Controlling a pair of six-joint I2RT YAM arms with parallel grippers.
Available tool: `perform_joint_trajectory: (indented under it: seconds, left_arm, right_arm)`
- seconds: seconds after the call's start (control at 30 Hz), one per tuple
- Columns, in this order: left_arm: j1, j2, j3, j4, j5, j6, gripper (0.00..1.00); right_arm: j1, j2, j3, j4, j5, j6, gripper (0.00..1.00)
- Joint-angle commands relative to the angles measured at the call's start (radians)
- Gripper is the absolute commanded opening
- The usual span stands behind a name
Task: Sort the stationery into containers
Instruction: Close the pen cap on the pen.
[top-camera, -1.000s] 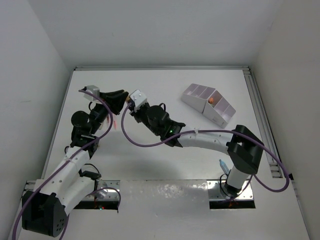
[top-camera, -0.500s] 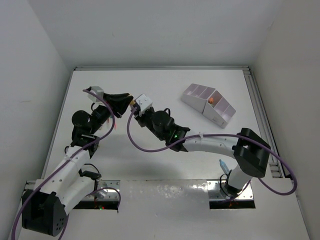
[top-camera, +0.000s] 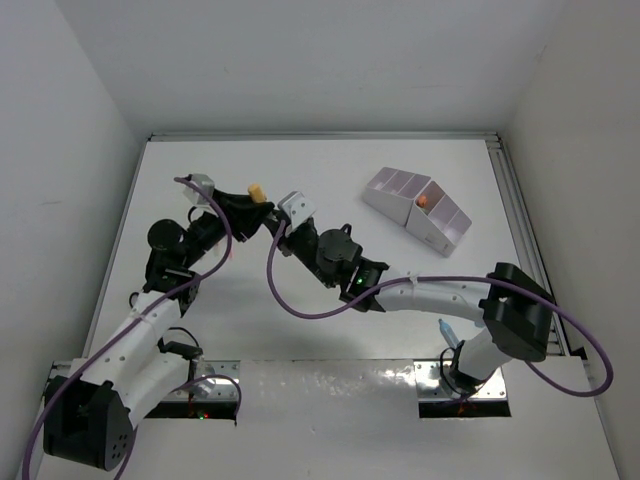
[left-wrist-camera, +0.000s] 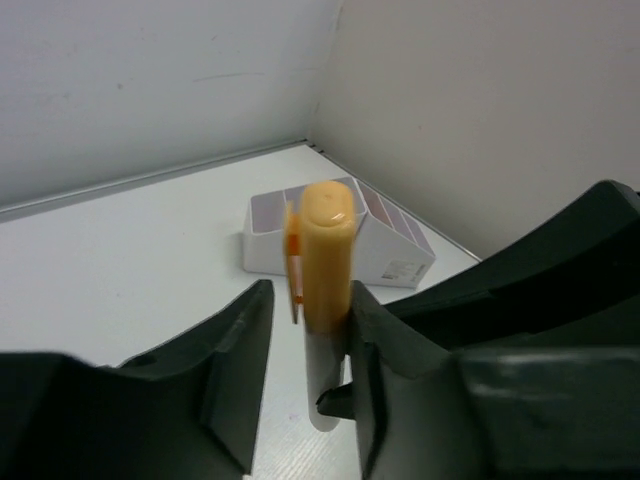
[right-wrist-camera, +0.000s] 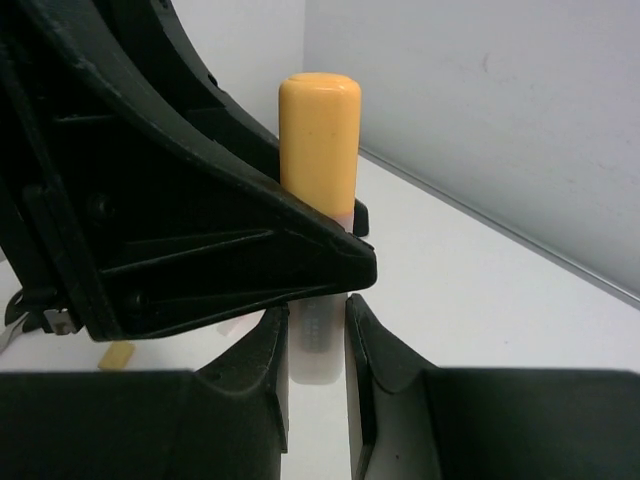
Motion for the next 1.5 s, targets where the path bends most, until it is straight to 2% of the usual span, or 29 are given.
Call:
perform_joint_trajectory:
  seconds: [0.0, 0.03, 0.1, 0.13, 0.33, 0.37, 0.4, 0.43, 0.5, 0.53, 0.63, 0.73, 0.83, 0.87, 0.93, 0.97, 1.0, 1.03, 1.07, 1.13, 1.2, 1.33, 1.47]
  left_arm:
    - [-0.022, 0.015, -0.025, -0.120, 0.107, 0.004, 0.30]
    - [-0.024, 0.012, -0.026, -0.120, 0.107, 0.002, 0.21]
    - [-0.024, 0.012, -0.026, -0.119, 0.109, 0.001, 0.12]
    - [-0.024, 0.012, -0.028, -0.119, 0.109, 0.001, 0.02]
    - [-0.024, 0.006, -0.028, -0.117, 0.084, 0.002, 0.00]
    - [-0.024, 0.006, -0.026, -0.117, 0.084, 0.002, 0.00]
    - [-0.022, 0.008, -0.026, -0.116, 0.086, 0.004, 0.00]
    - [-0.022, 0.006, -0.028, -0.117, 0.084, 0.005, 0.00]
    - [-0.022, 0.006, -0.025, -0.117, 0.086, 0.005, 0.00]
    - [-0.022, 0.005, -0.026, -0.117, 0.086, 0.010, 0.00]
    - [-0.024, 0.005, -0.022, -0.117, 0.103, 0.030, 0.00]
    - [-0.022, 0.005, -0.020, -0.109, 0.155, 0.054, 0.00]
    - [-0.022, 0.006, -0.023, -0.073, 0.236, 0.059, 0.00]
    - [-0.022, 0.008, -0.023, -0.059, 0.288, 0.057, 0.00]
    - [-0.022, 0.009, -0.017, -0.011, 0.332, 0.051, 0.00]
    - [-0.022, 0.011, -0.012, 0.012, 0.358, 0.042, 0.00]
    - [-0.024, 0.011, -0.003, 0.019, 0.369, 0.041, 0.00]
    - [-0.022, 0.012, 0.001, 0.026, 0.377, 0.037, 0.00]
    - [-0.022, 0.015, 0.010, 0.044, 0.392, 0.027, 0.00]
    - [-0.024, 0.017, 0.021, 0.055, 0.406, 0.015, 0.00]
    - [-0.025, 0.015, 0.035, 0.058, 0.420, -0.005, 0.00]
    - [-0.030, 0.006, 0.049, 0.056, 0.429, -0.031, 0.00]
    - [-0.030, 0.000, 0.055, 0.069, 0.426, -0.058, 0.00]
  right_arm:
    - [0.020, -0.089, 0.043, 0.319, -0.027, 0.014, 0.00]
    - [0.020, -0.090, 0.037, 0.331, -0.024, 0.017, 0.00]
    - [0.020, -0.094, 0.037, 0.337, -0.026, 0.024, 0.00]
    - [0.020, -0.095, 0.037, 0.337, -0.030, 0.027, 0.00]
    - [0.026, -0.107, 0.005, 0.322, -0.082, 0.029, 0.00]
    - [0.024, -0.115, -0.003, 0.307, -0.091, 0.027, 0.04]
    - [0.024, -0.132, -0.005, 0.278, -0.107, 0.024, 0.13]
    - [0.024, -0.144, -0.002, 0.191, -0.122, 0.020, 0.32]
    - [0.024, -0.169, 0.011, 0.076, -0.179, 0.009, 0.49]
    - [0.024, -0.198, 0.020, -0.066, -0.211, -0.035, 0.59]
    - [0.015, -0.274, 0.041, -0.329, -0.220, -0.058, 0.68]
    - [-0.012, -0.371, 0.038, -0.515, -0.259, -0.055, 0.71]
    - [-0.069, -0.435, 0.063, -0.710, -0.409, -0.043, 0.68]
    - [-0.085, -0.446, 0.072, -0.750, -0.423, -0.031, 0.57]
    - [-0.126, -0.466, 0.071, -0.816, -0.538, -0.025, 0.42]
    - [-0.141, -0.469, 0.061, -0.828, -0.567, -0.023, 0.26]
    - [-0.167, -0.472, 0.051, -0.819, -0.603, -0.013, 0.19]
    - [-0.181, -0.472, 0.037, -0.798, -0.625, -0.008, 0.17]
    - [-0.197, -0.466, 0.003, -0.734, -0.651, 0.044, 0.24]
    - [-0.235, -0.445, -0.020, -0.648, -0.731, 0.090, 0.43]
    - [-0.263, -0.399, -0.029, -0.557, -0.804, 0.139, 0.56]
    - [-0.289, -0.313, -0.008, -0.467, -0.914, 0.204, 0.60]
    - [-0.284, -0.238, 0.008, -0.415, -0.957, 0.234, 0.61]
